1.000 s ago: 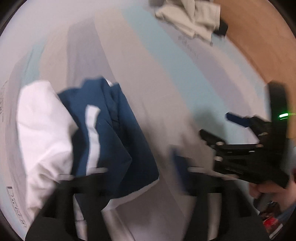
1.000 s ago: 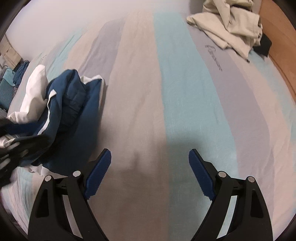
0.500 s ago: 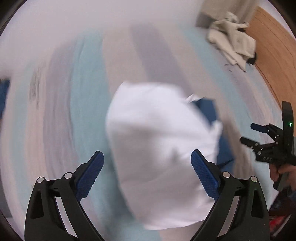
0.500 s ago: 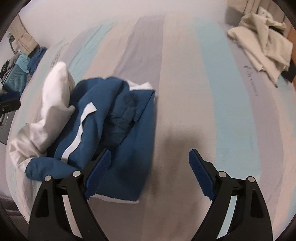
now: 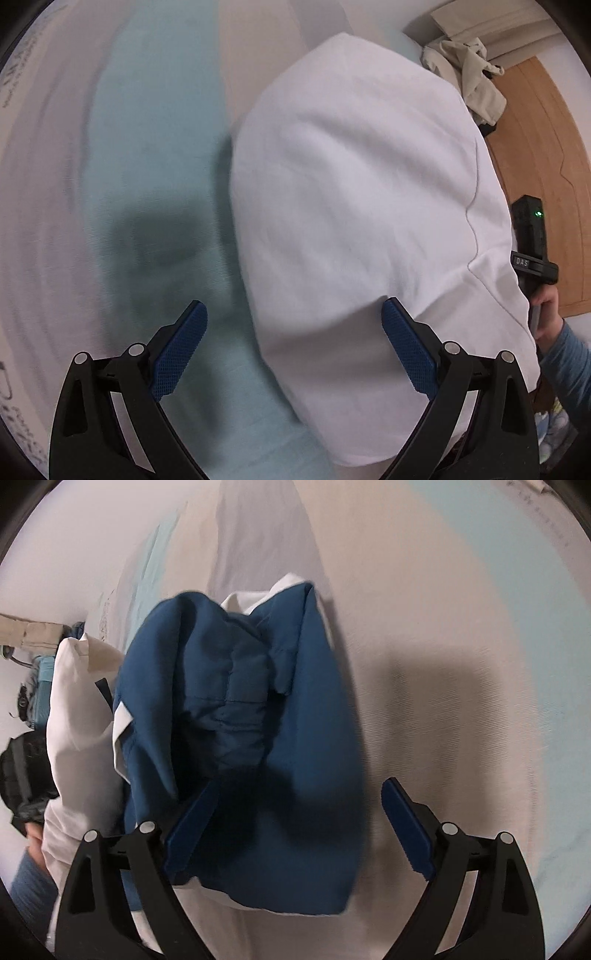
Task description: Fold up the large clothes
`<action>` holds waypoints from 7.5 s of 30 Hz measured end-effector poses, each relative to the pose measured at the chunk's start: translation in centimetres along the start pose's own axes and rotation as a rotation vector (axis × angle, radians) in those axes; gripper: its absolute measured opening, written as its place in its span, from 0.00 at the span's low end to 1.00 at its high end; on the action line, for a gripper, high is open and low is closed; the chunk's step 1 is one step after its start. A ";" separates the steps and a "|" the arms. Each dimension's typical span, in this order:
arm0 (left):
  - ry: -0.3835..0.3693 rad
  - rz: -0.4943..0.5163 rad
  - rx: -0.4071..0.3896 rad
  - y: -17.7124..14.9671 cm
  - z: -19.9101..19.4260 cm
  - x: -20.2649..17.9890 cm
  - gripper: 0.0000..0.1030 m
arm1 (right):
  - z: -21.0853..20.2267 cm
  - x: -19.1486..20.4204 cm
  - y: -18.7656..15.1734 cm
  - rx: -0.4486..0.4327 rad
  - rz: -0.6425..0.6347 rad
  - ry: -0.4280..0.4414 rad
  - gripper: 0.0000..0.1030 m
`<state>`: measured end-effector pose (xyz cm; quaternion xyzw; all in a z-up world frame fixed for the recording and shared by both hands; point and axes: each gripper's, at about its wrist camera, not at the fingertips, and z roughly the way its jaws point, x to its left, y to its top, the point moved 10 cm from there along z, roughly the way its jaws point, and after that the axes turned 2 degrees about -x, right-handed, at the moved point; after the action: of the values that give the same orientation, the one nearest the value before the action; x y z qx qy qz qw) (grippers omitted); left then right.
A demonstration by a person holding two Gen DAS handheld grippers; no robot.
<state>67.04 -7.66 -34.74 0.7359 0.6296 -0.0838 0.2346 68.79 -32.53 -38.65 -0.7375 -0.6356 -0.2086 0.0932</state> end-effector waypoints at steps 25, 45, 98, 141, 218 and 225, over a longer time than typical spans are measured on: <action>-0.155 -0.011 -0.019 0.6 3.5 -4.4 0.94 | 0.2 1.7 0.6 0.008 0.150 0.475 0.87; 0.147 0.220 0.072 0.0 8.3 -9.4 0.67 | 4.9 1.4 -0.6 0.107 -0.121 -0.001 0.43; 0.102 0.712 -0.152 -5.1 0.8 -44.3 0.27 | -32.8 -13.2 -10.6 -0.498 -0.006 -0.321 0.14; 0.301 0.792 -0.080 -9.2 32.5 -71.5 0.29 | -32.6 -53.9 -18.3 -0.342 0.322 -0.469 0.15; 0.220 0.724 -0.402 -35.9 -4.0 -55.6 0.94 | -43.6 -21.6 -52.4 -0.837 0.304 -0.760 0.93; 0.212 0.719 -0.403 -35.6 -4.0 -55.9 0.94 | -43.9 -21.8 -52.5 -0.837 0.316 -0.767 0.93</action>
<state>21.17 -51.95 -16.33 0.8526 0.3572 0.2041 0.3221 6.96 -60.61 -15.32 -0.8200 -0.3700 -0.1436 -0.4124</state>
